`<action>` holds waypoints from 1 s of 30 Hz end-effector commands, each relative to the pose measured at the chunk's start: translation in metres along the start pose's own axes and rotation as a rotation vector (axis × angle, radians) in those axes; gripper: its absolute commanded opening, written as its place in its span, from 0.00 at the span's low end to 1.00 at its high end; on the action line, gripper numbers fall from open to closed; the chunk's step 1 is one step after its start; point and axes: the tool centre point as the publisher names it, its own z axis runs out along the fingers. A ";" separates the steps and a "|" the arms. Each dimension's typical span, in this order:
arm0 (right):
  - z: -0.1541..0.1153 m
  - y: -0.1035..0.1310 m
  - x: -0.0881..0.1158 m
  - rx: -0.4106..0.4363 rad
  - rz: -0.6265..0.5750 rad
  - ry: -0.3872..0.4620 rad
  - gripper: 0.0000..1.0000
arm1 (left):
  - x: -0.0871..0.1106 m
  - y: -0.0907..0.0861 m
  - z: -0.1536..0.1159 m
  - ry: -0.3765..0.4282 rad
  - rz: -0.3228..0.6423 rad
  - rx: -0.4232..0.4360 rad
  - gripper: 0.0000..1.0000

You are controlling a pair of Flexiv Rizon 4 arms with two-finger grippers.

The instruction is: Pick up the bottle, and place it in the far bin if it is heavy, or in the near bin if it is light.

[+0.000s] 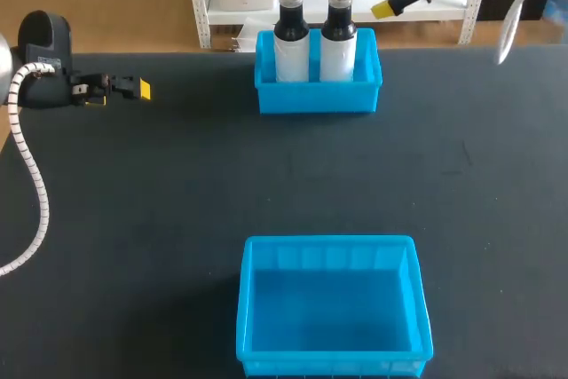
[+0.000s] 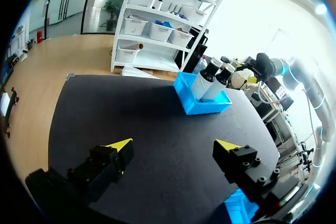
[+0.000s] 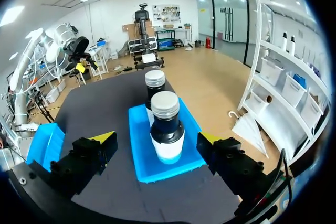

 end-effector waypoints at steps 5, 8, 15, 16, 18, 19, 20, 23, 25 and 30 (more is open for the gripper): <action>-0.027 0.070 0.004 0.446 0.023 0.026 1.00 | 0.000 0.000 0.000 0.000 0.000 0.000 1.00; -0.033 0.078 0.006 0.492 0.039 0.023 1.00 | 0.000 0.000 0.000 0.000 0.000 0.000 1.00; -0.041 0.090 0.009 0.571 0.070 0.038 1.00 | 0.000 0.000 0.000 0.000 0.000 0.000 1.00; -0.041 0.092 0.009 0.572 0.066 0.042 1.00 | 0.000 0.000 0.000 0.000 0.000 0.000 1.00; -0.041 0.095 0.009 0.575 0.068 0.041 1.00 | 0.000 0.000 0.000 0.000 0.000 0.000 1.00; -0.041 0.096 0.008 0.580 0.067 0.044 1.00 | 0.000 0.000 0.000 0.000 0.000 0.000 1.00; -0.041 0.098 0.008 0.582 0.066 0.045 1.00 | 0.000 0.000 0.000 0.000 0.000 0.000 1.00; -0.041 0.102 0.006 0.582 0.063 0.050 1.00 | 0.000 0.000 0.000 0.000 0.000 0.000 1.00; -0.040 0.105 0.005 0.573 0.067 0.059 1.00 | 0.000 0.000 0.000 0.000 0.000 0.000 1.00; -0.040 0.108 0.005 0.552 0.073 0.052 1.00 | 0.000 0.000 0.000 0.000 0.000 0.000 1.00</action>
